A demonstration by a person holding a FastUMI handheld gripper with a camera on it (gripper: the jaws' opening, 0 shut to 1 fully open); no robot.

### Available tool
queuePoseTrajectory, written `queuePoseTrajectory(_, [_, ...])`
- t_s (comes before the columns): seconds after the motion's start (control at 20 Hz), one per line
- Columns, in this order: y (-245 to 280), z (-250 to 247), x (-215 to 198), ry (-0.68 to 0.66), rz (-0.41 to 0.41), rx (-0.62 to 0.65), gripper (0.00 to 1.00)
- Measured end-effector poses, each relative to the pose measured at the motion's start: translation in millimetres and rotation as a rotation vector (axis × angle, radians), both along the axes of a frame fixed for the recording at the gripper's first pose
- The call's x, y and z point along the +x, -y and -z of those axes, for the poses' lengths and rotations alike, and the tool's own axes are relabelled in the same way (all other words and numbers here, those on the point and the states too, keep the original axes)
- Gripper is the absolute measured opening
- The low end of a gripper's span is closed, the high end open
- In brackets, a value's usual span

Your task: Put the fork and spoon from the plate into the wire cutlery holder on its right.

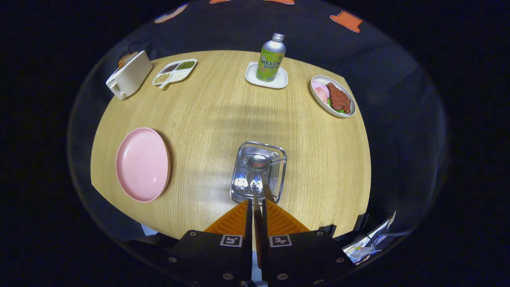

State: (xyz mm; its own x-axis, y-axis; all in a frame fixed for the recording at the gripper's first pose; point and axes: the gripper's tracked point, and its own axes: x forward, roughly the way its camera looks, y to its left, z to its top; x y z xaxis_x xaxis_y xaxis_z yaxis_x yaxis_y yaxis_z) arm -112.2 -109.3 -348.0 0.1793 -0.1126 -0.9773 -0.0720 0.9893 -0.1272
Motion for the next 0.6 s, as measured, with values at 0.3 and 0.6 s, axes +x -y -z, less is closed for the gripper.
queuePoseTrajectory(0.3, [-10.9, -50.1, 61.2, 0.318, 0.022, 0.11, 0.18])
queuePoseTrajectory(0.6, [-44.5, -139.3, 98.5, 0.557, -0.055, 0.227, 0.31])
